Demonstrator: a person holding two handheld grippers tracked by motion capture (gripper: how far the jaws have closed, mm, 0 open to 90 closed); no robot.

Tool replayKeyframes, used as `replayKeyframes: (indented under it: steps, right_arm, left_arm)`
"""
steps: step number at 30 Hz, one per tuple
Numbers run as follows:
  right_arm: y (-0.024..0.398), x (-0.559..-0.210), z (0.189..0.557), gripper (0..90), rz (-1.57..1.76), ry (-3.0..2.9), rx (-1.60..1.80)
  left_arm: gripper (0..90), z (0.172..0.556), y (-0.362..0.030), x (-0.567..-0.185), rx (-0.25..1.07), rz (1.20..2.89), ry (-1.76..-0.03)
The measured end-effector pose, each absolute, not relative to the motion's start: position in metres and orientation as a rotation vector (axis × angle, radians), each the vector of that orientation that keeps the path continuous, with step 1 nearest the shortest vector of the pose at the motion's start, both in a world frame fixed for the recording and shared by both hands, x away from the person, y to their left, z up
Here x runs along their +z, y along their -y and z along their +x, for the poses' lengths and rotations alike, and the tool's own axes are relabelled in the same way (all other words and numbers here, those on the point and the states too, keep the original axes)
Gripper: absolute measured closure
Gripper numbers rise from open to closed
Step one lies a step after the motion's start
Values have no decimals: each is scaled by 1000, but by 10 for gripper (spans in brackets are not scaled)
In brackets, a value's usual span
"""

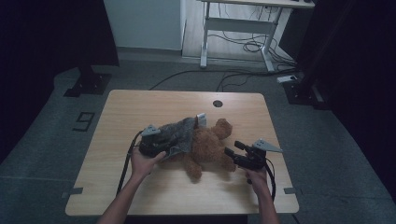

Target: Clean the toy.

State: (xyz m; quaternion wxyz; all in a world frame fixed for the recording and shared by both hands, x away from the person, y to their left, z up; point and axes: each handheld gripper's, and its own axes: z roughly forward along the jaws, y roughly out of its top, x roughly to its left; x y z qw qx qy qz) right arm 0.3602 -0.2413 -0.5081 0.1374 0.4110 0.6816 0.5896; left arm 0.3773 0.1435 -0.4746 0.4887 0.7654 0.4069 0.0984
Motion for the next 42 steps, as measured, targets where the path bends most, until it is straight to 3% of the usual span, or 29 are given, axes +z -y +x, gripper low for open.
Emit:
replayKeyframes:
  steps: [7,11,13,14,15,16,20,25,32,37,42]
  right_arm:
    - [211,-512,369,267,1161,-2102,1650]
    - [194,-520,373,296,1152,-2180,1616]
    - [186,-529,373,344,1159,-2229,1565]
    - [183,-536,372,414,1169,-2238,1553]
    - [183,-536,372,414,1169,-2238,1553]
    - [184,-537,371,492,1184,-2239,1550]
    - [180,-538,366,571,1162,-2233,1498]
    - [179,-540,366,585,1163,-2208,1508]
    - [181,-540,363,586,1144,-2214,1521]
    - [184,-540,364,602,1199,-2199,1509]
    - [186,-541,365,612,1216,-2199,1536]
  left_arm:
    - [761,370,-150,-481,173,1833,-990]
    - [761,364,-149,-482,222,1838,-981]
    - [761,363,-148,-483,215,1838,-980]
    - [761,362,-149,-483,195,1833,-981]
    - [760,362,-149,-483,195,1833,-981]
    - [760,360,-150,-483,179,1830,-983]
    - [759,356,-147,-477,197,1844,-984]
    - [760,357,-125,-456,227,1874,-935]
    - [758,372,-34,-457,191,2004,-839]
    - [761,377,-20,-470,249,2040,-847]
    - [763,377,-45,-463,301,2036,-888]
